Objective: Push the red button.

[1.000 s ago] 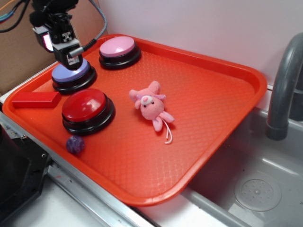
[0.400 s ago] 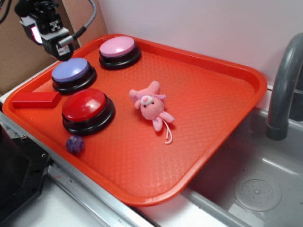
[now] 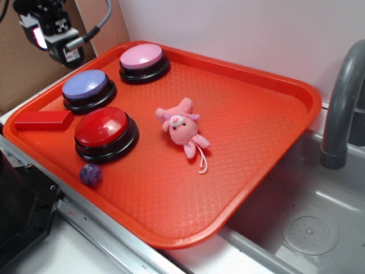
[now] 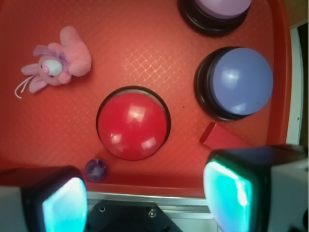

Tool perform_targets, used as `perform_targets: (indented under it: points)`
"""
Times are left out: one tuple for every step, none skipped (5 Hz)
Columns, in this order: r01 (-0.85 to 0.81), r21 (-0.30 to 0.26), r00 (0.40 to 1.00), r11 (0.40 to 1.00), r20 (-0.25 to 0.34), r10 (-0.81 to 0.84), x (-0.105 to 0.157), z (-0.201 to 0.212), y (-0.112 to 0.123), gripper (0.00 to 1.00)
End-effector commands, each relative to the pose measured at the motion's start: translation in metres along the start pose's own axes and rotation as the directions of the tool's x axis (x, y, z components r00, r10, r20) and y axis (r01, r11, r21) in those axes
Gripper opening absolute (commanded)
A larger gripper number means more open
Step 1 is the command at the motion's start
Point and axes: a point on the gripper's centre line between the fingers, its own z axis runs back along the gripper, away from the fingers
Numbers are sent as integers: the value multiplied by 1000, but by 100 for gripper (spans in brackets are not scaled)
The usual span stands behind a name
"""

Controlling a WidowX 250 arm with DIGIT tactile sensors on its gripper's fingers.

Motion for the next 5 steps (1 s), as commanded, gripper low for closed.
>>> perform_targets:
  points:
    - [-2,12,999,1000,44,1,12,18,3,100]
    - [1,14,999,1000,42,-2,13,20,1,100]
    - [6,6,999,1000,45,-7,13,23,0,100]
    - [20,12,998,1000,54,-20,13,27,-1,100]
    - [31,26,998,999,62,-32,13,31,-3,100]
